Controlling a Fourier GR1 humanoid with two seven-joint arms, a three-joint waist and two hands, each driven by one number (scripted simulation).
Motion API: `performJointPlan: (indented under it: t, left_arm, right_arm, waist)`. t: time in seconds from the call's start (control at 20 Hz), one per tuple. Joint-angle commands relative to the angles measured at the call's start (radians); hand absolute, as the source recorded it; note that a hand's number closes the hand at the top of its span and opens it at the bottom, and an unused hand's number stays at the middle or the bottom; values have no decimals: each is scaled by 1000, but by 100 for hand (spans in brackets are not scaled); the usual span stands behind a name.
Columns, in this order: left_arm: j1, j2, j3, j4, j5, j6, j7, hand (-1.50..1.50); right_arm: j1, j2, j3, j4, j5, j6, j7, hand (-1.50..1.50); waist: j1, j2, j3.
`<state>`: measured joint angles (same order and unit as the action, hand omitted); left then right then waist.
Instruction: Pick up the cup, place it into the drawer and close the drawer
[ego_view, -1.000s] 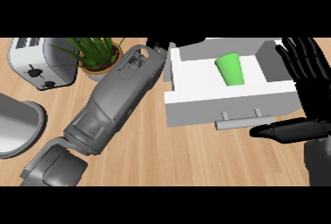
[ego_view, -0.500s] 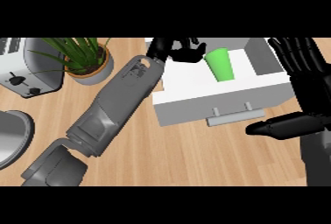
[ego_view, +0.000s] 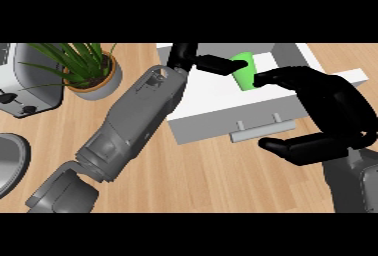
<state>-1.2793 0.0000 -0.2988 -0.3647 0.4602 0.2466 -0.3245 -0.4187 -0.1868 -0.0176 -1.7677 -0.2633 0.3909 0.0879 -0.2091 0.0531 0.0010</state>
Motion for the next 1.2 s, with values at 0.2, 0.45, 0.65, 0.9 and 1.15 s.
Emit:
performJointPlan:
  t: [0.2, 0.45, 0.65, 0.9, 1.15]
  left_arm:
    - [18, 0, 50, -51, 135, 11, -144, -150]
    - [-20, 0, 59, -14, 169, 54, -163, -150]
    - [30, 0, 38, -25, 192, 65, -190, -150]
    - [81, 0, 83, -26, 198, 3, -245, -150]
    - [156, 0, 61, -105, 187, -11, -251, -150]
  right_arm:
    - [33, -109, 158, -4, -27, 228, 104, 150]
    - [113, -205, 202, -37, 114, 269, 136, -150]
    - [81, -219, 250, -48, 395, 189, 73, -150]
    - [157, -164, 324, 159, 606, 48, -28, -150]
    - [121, -145, 412, 448, 744, -14, -192, -150]
  waist:
    - [65, -23, -2]
    - [92, -30, 0]
    - [139, -38, 0]
    - [201, -41, 0]
    - [244, -48, 1]
